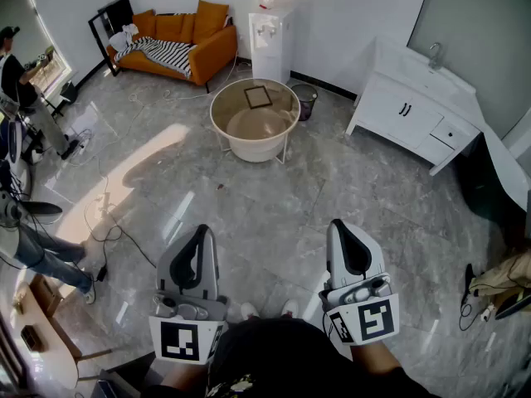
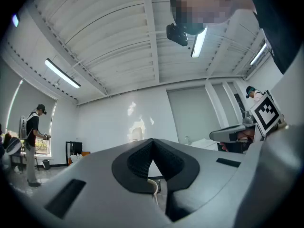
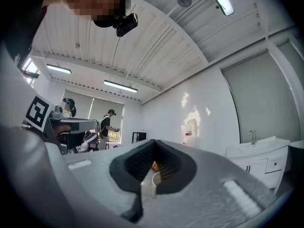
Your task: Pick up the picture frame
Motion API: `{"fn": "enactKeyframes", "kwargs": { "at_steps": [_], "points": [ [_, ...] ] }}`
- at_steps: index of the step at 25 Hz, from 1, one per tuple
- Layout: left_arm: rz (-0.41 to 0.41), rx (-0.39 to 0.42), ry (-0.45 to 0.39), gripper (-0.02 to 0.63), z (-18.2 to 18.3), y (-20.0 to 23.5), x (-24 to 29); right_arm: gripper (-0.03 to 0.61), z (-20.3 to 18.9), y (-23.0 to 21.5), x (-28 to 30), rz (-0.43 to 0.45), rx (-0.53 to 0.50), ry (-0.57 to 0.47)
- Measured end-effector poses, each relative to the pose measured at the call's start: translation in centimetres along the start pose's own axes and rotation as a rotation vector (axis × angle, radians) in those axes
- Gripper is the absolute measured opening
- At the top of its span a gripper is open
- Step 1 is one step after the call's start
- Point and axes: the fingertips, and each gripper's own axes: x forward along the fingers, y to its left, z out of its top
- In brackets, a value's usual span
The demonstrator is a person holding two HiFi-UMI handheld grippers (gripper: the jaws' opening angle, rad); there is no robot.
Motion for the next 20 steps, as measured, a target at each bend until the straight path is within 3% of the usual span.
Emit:
{"fn": "enactKeyframes", "kwargs": {
  "at_steps": [6,10,20],
  "points": [
    [0.006,-0.006,-0.005,0.002,-0.1,-0.3,0.0,-0.006,0.0,-0.3,0.1,0.004,-0.004,-0.004],
    [0.006,-0.067,0.044,0.002,-0.9,-1.5,0.1,-0.006,-0.9,-0.1,-0.1,0.044,0.008,0.026],
    [0.003,-0.067,0.042,0.003,-0.6,-3.7,-0.4,-0.005,-1.1,-1.0,-1.7,0.086,0.013,0.018]
  ]
}}
